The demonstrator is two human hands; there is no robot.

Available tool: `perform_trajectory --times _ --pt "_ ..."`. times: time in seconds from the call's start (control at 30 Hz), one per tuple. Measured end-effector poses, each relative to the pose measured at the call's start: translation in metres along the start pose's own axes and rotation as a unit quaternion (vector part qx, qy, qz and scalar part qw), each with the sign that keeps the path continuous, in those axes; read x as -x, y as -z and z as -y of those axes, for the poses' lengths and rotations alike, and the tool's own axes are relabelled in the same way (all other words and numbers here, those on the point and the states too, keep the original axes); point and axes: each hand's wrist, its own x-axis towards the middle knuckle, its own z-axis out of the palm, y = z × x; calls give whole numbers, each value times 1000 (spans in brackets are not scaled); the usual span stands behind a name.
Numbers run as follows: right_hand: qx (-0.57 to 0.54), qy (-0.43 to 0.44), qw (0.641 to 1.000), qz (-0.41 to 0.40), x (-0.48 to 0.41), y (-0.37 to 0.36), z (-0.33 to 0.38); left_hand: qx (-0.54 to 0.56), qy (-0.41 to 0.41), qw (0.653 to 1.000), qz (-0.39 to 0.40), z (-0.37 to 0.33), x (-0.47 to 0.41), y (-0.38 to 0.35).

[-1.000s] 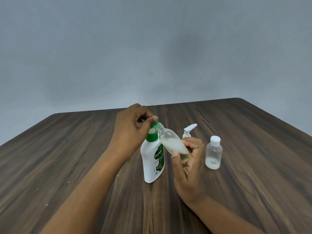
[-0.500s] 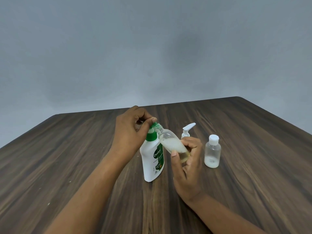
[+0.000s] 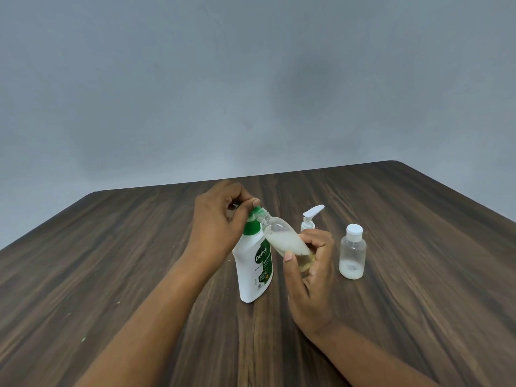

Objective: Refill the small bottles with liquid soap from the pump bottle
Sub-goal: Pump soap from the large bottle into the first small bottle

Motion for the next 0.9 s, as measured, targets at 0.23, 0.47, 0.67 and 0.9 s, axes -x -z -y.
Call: perform_trajectory --times 0.23,0.47,0.67,0.9 --pt "-12 3 1000 2 -2 -1 -1 -43 -23 998 41 -6 -14 8" --pt "-20 0 1000 -3 -1 1 1 -30 -24 999 18 -2 -3 2" --pt "-15 10 1000 -1 -3 1 2 -47 -36 998 33 -4 -10 7" --pt "-4 8 1000 2 -2 1 1 -68 -41 996 46 -1 -9 7"
